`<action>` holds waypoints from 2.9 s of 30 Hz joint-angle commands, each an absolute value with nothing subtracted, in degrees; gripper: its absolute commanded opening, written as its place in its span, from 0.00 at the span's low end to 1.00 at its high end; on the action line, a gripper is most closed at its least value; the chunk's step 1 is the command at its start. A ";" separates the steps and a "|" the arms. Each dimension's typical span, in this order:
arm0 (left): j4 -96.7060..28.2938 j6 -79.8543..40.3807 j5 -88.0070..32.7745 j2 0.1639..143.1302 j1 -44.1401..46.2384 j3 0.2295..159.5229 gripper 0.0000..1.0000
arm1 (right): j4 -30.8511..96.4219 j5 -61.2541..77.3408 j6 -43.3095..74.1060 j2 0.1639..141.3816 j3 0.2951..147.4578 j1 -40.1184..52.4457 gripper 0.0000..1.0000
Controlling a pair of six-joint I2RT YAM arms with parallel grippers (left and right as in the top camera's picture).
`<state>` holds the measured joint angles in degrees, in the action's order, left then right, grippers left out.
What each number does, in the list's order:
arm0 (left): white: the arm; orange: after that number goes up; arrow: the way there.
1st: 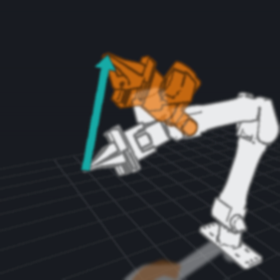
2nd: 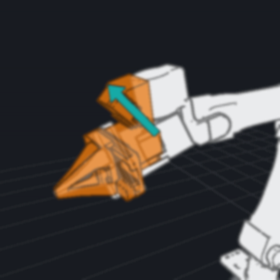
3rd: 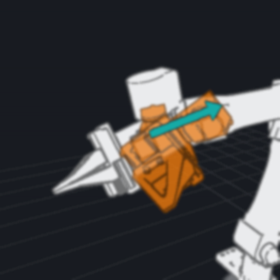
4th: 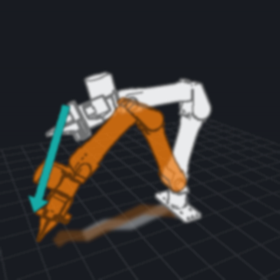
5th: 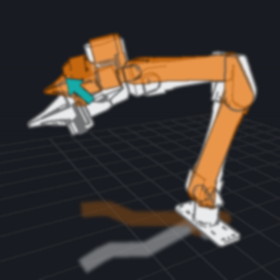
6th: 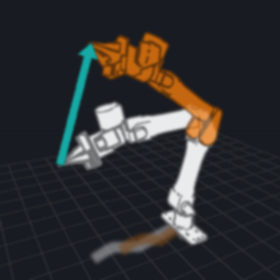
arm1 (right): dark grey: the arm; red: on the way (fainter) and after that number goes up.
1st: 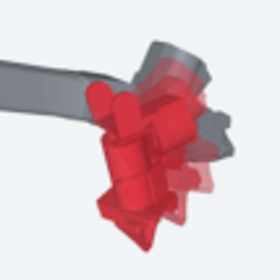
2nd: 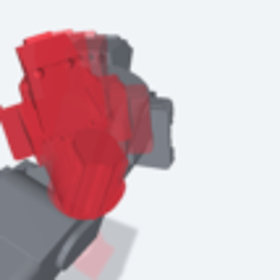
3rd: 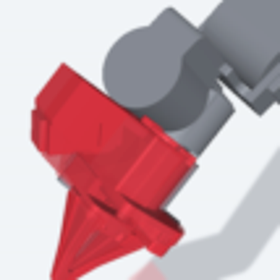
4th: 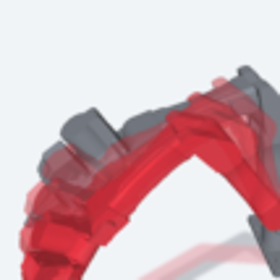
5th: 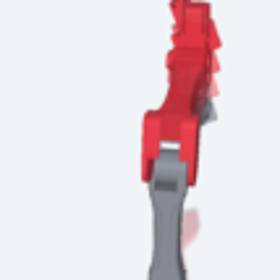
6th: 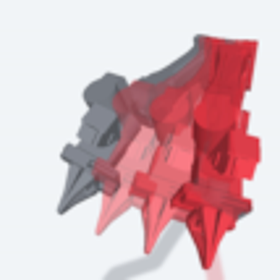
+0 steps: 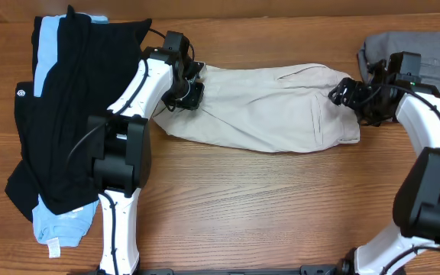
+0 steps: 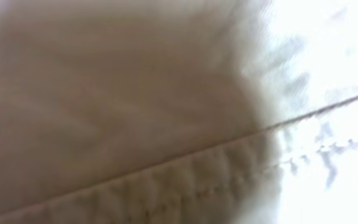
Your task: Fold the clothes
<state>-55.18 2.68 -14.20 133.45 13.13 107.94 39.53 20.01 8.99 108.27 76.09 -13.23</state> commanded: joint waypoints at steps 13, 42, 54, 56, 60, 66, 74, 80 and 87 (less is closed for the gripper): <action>-54.87 1.17 -14.66 134.47 13.15 107.72 0.10 | 34.26 27.90 7.68 118.72 77.21 -11.68 0.98; -67.22 1.10 -19.77 134.43 13.23 109.12 0.04 | 71.44 35.88 1.21 109.54 92.88 -22.11 0.04; -67.24 1.10 -21.47 134.45 14.39 109.19 0.04 | 74.65 32.75 1.30 98.37 92.88 -13.50 0.04; -66.39 1.10 -21.47 134.45 15.00 109.19 0.04 | 73.12 29.43 3.33 98.48 92.82 -9.30 0.04; -65.28 1.08 -21.47 134.45 16.23 109.19 0.04 | 69.06 22.44 10.28 99.24 92.58 -0.58 0.04; -64.64 1.10 -21.45 134.45 17.12 109.19 0.04 | 61.21 20.56 17.54 99.42 92.58 10.24 0.04; -64.42 1.28 -21.43 134.45 17.12 109.19 0.04 | 54.74 13.69 23.88 101.60 92.58 19.57 0.04; -68.77 1.28 -20.56 134.43 15.99 112.53 0.04 | 54.85 13.76 25.36 100.27 92.73 19.27 0.04; -83.07 1.80 -20.34 134.34 12.45 128.64 0.05 | 63.72 13.85 23.44 93.60 92.75 11.38 0.04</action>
